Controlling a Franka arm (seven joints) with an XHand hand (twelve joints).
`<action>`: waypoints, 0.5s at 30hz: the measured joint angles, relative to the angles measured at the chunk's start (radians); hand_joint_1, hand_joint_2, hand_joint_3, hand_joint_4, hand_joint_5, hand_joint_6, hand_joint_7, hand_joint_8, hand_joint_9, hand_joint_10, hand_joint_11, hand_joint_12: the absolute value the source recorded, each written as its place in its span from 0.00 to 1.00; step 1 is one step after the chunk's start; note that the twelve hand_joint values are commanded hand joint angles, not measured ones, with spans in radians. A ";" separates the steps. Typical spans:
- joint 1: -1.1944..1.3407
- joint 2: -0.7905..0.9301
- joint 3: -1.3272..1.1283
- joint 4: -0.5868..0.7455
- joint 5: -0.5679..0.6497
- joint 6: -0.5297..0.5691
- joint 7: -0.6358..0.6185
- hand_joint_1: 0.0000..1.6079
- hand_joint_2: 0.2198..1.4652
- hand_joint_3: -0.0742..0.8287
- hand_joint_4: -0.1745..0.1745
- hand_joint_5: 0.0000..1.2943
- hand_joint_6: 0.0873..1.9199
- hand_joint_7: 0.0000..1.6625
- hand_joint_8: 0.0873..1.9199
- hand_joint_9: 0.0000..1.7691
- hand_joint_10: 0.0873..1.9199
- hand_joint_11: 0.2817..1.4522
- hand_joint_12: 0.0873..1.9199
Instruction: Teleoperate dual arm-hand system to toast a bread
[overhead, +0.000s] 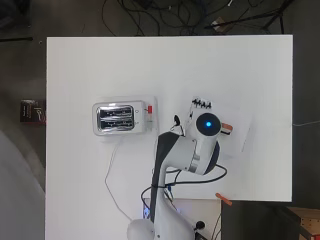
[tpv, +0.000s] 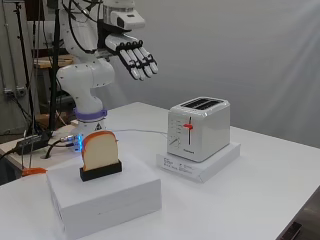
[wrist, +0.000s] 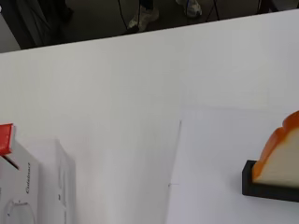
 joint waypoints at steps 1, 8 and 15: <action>-0.008 0.061 -0.015 0.032 -0.005 -0.012 -0.024 0.11 0.75 0.07 0.26 0.17 0.00 0.22 0.00 0.27 0.00 0.12 0.00; -0.090 0.490 -0.103 0.260 0.005 -0.107 -0.193 0.20 0.58 0.05 0.51 0.15 0.00 0.20 0.00 0.27 0.00 0.14 0.00; -0.107 0.512 -0.103 0.246 -0.177 -0.132 -0.177 0.23 0.58 0.08 0.60 0.26 0.00 0.26 0.00 0.33 0.00 0.18 0.00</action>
